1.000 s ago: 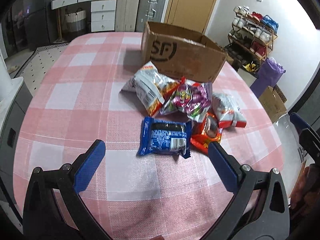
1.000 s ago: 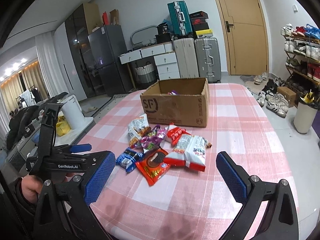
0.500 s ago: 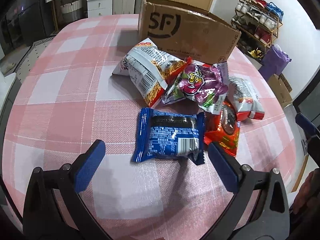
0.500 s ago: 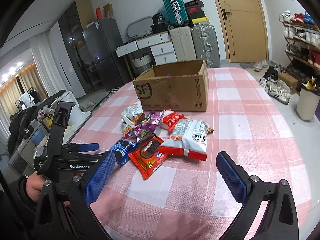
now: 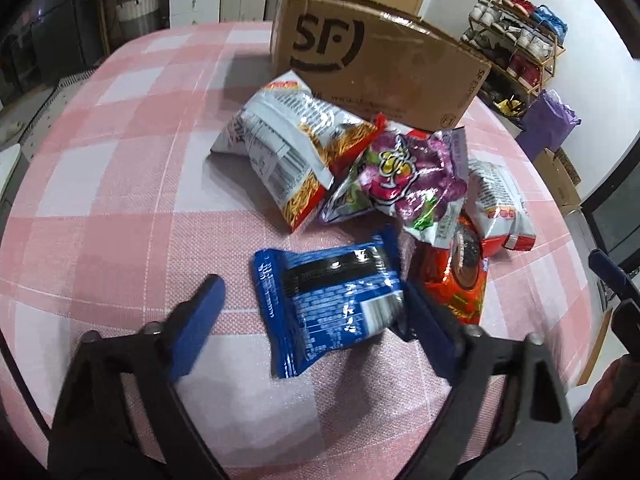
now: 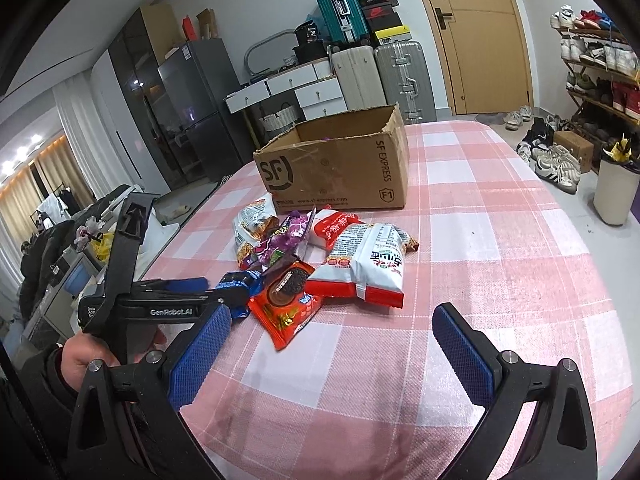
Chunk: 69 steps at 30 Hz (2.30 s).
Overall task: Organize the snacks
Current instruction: 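Grasp the blue Oreo packet with the left gripper, then grasp the white chip bag with the right gripper while the left gripper holds the blue packet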
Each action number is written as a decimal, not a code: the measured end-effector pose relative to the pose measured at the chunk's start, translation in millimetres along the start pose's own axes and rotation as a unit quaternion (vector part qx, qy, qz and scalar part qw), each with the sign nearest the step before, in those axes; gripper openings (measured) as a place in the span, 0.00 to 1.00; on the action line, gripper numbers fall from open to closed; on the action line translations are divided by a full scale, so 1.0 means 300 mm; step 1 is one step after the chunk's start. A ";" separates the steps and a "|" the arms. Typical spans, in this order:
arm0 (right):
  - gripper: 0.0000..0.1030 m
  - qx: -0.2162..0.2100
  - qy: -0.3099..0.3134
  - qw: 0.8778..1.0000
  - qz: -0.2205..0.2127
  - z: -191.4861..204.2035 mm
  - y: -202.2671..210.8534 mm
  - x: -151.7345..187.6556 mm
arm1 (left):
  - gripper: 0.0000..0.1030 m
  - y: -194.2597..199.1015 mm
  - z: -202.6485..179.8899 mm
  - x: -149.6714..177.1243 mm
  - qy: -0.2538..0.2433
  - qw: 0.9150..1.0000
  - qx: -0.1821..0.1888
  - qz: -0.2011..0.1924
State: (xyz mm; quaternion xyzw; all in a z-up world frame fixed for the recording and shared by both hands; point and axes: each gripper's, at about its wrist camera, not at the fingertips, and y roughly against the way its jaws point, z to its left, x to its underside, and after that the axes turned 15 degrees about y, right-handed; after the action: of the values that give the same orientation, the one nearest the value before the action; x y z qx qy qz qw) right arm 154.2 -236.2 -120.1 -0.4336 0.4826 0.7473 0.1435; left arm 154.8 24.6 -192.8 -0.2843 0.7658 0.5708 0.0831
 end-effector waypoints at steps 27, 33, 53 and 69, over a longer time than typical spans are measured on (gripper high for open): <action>1.00 -0.018 -0.003 1.000 0.003 0.014 -0.008 0.008 | 0.40 0.062 0.053 0.029 0.012 0.999 0.031 0.002; 1.00 -0.010 -0.007 1.000 0.016 -0.001 -0.035 0.008 | 0.40 0.094 0.065 0.040 0.014 0.999 0.042 -0.002; 1.00 -0.009 -0.041 0.997 0.067 -0.123 -0.280 -0.099 | 0.41 0.116 0.205 0.063 0.065 0.996 0.065 -0.002; 0.76 0.033 -0.021 0.990 0.133 -0.127 -0.474 -0.129 | 0.41 0.128 0.225 0.065 0.062 0.997 0.048 -0.017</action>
State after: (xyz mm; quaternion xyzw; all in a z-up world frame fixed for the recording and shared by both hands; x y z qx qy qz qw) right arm 286.2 -190.3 -180.5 -0.3451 0.5572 0.7522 0.0674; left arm 105.1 87.3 -192.2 -0.3283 0.7907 0.5134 0.0587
